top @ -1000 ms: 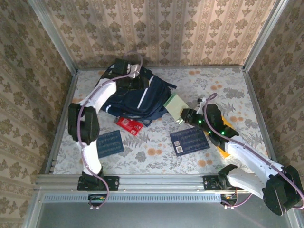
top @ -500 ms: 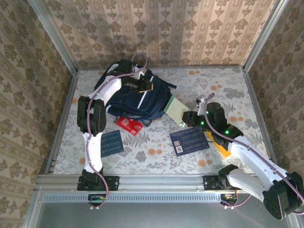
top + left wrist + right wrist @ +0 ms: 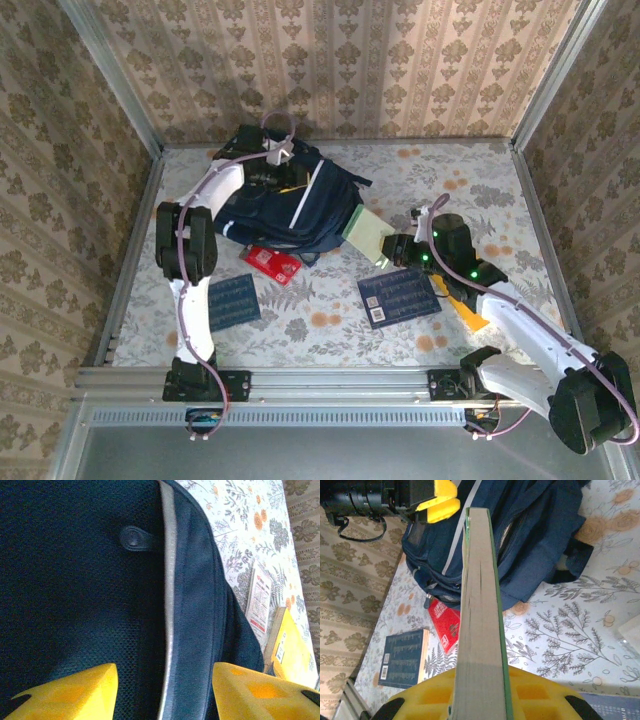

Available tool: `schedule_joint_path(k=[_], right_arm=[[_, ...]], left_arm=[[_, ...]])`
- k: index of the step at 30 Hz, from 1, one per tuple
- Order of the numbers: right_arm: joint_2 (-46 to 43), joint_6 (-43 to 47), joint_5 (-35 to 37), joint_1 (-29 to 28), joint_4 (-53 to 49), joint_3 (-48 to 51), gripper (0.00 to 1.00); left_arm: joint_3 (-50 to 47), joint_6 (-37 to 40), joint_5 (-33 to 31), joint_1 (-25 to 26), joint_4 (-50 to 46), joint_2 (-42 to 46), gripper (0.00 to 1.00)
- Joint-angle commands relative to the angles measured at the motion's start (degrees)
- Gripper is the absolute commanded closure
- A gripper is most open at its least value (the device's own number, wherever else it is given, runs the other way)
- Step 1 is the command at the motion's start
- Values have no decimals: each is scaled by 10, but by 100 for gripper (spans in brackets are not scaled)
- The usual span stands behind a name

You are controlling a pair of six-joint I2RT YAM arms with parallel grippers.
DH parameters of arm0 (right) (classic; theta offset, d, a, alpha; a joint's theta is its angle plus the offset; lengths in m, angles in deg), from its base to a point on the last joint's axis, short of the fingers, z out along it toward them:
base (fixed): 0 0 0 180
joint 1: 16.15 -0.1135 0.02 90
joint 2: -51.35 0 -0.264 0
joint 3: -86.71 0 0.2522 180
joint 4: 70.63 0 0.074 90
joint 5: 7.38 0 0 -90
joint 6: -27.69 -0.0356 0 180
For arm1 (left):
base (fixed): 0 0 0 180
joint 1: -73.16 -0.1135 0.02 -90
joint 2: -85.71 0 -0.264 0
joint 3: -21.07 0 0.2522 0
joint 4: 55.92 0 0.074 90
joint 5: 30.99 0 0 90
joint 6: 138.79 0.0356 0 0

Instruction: Pack the student bag

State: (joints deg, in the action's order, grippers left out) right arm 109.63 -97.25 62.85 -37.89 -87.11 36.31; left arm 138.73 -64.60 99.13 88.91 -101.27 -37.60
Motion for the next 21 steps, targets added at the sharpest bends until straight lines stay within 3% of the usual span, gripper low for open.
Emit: schedule_joint_path(k=[1,15,21], right_arm=[[1,-12,-26,3,47,6,100],[19,-27,-30,2,64,24,100],[19,-28,-28,3,62,26,100]], left_arm=[[19,-1,19,8,-10,-7,46],[-8,-19,55,42,30,-18,52],[-14,-5,27,42,16,-19,53]])
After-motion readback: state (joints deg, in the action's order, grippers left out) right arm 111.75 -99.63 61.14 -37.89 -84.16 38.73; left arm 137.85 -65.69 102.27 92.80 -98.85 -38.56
